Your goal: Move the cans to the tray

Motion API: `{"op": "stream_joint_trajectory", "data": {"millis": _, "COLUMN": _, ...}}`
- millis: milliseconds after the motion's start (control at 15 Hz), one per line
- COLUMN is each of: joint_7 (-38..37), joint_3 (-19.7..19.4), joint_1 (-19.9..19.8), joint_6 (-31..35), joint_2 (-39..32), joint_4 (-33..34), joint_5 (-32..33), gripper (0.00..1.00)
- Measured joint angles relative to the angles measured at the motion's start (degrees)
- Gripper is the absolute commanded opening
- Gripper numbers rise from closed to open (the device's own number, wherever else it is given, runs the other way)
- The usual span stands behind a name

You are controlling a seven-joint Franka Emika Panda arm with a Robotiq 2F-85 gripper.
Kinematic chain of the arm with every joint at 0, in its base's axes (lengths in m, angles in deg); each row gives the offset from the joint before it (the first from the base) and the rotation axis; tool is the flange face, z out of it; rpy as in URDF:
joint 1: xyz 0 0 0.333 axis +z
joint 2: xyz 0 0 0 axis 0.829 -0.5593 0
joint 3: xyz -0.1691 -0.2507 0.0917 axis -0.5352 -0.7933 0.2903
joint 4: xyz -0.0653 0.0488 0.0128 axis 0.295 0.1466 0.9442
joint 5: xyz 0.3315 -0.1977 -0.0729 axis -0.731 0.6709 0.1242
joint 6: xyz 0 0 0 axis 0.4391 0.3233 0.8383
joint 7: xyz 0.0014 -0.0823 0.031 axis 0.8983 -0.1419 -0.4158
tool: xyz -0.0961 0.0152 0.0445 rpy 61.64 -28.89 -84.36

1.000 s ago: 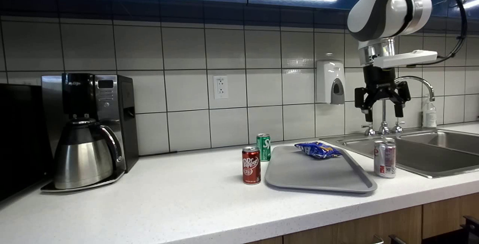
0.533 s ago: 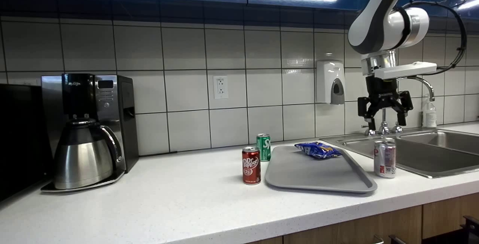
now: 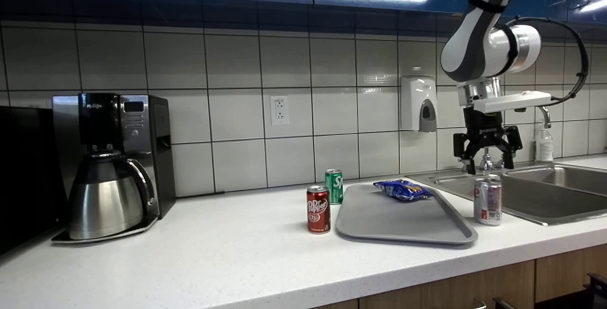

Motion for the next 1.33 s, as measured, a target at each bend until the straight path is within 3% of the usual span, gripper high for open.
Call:
{"op": "stream_joint_trajectory", "data": {"millis": 1267, "joint_7": 0.0, "joint_3": -0.1, "joint_1": 0.2, "joint_6": 6.3, "joint_2": -7.7, "joint_4": -0.6, "joint_5": 0.0, "gripper": 1.00}}
{"op": "stream_joint_trajectory", "data": {"millis": 1333, "joint_7": 0.0, "joint_3": -0.1, "joint_1": 0.2, "joint_6": 6.7, "joint_2": -7.9, "joint_4": -0.6, "joint_5": 0.0, "gripper": 0.89}}
